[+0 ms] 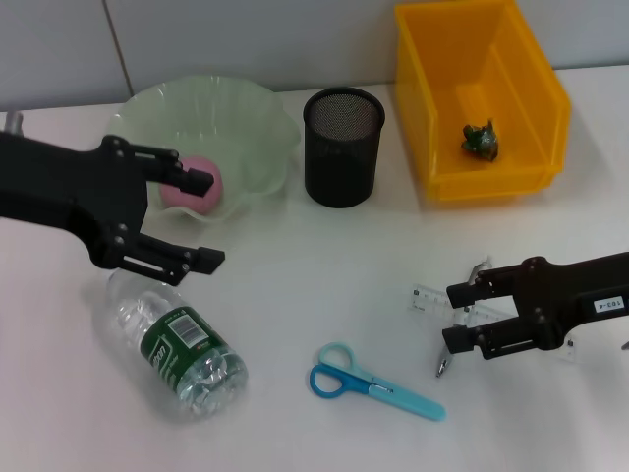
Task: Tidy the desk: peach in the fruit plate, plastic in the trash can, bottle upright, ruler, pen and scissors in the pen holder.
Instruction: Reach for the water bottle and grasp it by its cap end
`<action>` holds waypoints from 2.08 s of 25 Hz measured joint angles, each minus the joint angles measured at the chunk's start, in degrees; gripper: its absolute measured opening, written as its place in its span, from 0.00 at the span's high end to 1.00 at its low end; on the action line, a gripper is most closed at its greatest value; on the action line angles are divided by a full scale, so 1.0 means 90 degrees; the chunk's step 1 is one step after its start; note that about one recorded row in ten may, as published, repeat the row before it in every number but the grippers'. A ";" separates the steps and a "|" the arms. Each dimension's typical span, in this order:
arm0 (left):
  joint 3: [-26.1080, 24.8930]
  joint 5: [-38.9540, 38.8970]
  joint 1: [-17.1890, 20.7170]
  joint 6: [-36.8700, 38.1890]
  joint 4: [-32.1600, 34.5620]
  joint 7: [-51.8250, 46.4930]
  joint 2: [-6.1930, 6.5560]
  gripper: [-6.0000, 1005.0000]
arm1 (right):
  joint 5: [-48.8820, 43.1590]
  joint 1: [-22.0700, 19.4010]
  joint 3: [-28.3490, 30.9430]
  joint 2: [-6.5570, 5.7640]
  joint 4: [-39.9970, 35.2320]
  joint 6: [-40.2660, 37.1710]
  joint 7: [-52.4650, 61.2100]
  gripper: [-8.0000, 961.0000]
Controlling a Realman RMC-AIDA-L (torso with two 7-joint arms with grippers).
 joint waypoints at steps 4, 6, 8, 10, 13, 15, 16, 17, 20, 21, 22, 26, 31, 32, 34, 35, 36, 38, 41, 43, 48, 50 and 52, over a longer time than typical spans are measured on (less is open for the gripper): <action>0.0175 0.0527 -0.0095 -0.0019 0.0775 0.0093 -0.0125 0.14 | 0.0010 0.0009 0.0350 -0.0001 0.0153 -0.0154 0.0011 0.22; 0.0372 0.0801 -0.0154 0.0004 0.1121 0.0126 -0.0168 0.14 | 0.0010 0.0049 0.0512 -0.0021 0.0280 -0.0221 0.0029 0.22; 0.0783 0.1121 -0.0178 0.0050 0.1413 0.0409 -0.0177 0.14 | 0.0004 0.0144 0.0542 -0.0082 0.0389 -0.0227 0.0275 0.22; 0.1078 0.1298 -0.0209 0.0120 0.1492 0.0746 -0.0111 0.14 | 0.0013 0.0217 0.0545 -0.0123 0.0397 -0.0257 0.0565 0.22; 0.1247 0.1386 -0.0313 0.0178 0.1424 0.1015 0.0003 0.15 | 0.0014 0.0319 0.0543 -0.0162 0.0400 -0.0295 0.0872 0.22; 0.1176 0.1761 -0.0418 0.0122 0.1284 0.1677 -0.0011 0.15 | -0.0080 0.0473 0.0498 -0.0223 0.0455 -0.0306 0.1213 0.22; 0.1176 0.1761 -0.0418 0.0122 0.1284 0.1677 -0.0011 0.15 | -0.0080 0.0473 0.0498 -0.0223 0.0455 -0.0306 0.1213 0.22; 0.1143 0.1893 -0.0418 0.0095 0.1279 0.1865 -0.0044 0.15 | -0.0128 0.0523 0.0496 -0.0242 0.0500 -0.0306 0.1295 0.22; 0.1087 0.2365 -0.0371 0.0021 0.1292 0.2499 -0.0144 0.16 | -0.0191 0.0588 0.0540 -0.0305 0.0593 -0.0262 0.1476 0.22; 0.1086 0.2458 -0.0365 -0.0017 0.1282 0.2641 -0.0147 0.16 | -0.0191 0.0588 0.0540 -0.0305 0.0593 -0.0262 0.1476 0.22; 0.1081 0.2520 -0.0364 -0.0042 0.1272 0.2717 -0.0149 0.16 | -0.0189 0.0591 0.0551 -0.0332 0.0632 -0.0206 0.1525 0.22; 0.1071 0.2805 -0.0340 -0.0213 0.1171 0.3287 -0.0167 0.17 | -0.0163 0.0598 0.0592 -0.0402 0.0765 -0.0172 0.1565 0.22; 0.1407 0.2736 -0.0398 -0.0366 0.0653 0.3488 0.0023 0.18 | -0.0174 0.0624 0.0635 -0.0419 0.0911 -0.0161 0.1572 0.22; 0.1512 0.2753 -0.0405 -0.0449 0.0557 0.3527 0.0045 0.18 | -0.0179 0.0625 0.0635 -0.0419 0.0933 -0.0157 0.1572 0.22; 0.1659 0.2806 -0.0396 -0.0642 0.0403 0.3663 0.0059 0.18 | -0.0170 0.0627 0.0638 -0.0426 0.0975 -0.0125 0.1572 0.22; 0.1755 0.2855 -0.0391 -0.0804 0.0286 0.3782 0.0074 0.18 | -0.0158 0.0631 0.0642 -0.0425 0.0991 -0.0063 0.1562 0.22; 0.1755 0.2855 -0.0391 -0.0804 0.0286 0.3782 0.0074 0.18 | -0.0158 0.0631 0.0642 -0.0425 0.0991 -0.0063 0.1562 0.22; 0.1873 0.2894 -0.0397 -0.0942 0.0181 0.3842 0.0103 0.19 | -0.0153 0.0649 0.0643 -0.0405 0.0996 -0.0002 0.1562 0.22; 0.2081 0.2920 -0.0404 -0.1068 -0.0014 0.3910 0.0164 0.19 | -0.0146 0.0676 0.0646 -0.0370 0.1001 0.0032 0.1563 0.22; 0.2190 0.2938 -0.0379 -0.1130 -0.0052 0.3965 0.0192 0.20 | -0.0145 0.0695 0.0651 -0.0352 0.1001 0.0076 0.1560 0.22; 0.2408 0.3011 -0.0311 -0.1335 -0.0149 0.4196 0.0215 0.21 | -0.0145 0.0757 0.0654 -0.0346 0.1056 0.0189 0.1539 0.22; 0.2496 0.2987 -0.0323 -0.1514 -0.0294 0.4373 0.0220 0.21 | -0.0151 0.0773 0.0654 -0.0346 0.1057 0.0208 0.1535 0.22; 0.2547 0.2995 -0.0344 -0.1589 -0.0367 0.4409 0.0221 0.21 | -0.0152 0.0775 0.0654 -0.0346 0.1056 0.0226 0.1535 0.22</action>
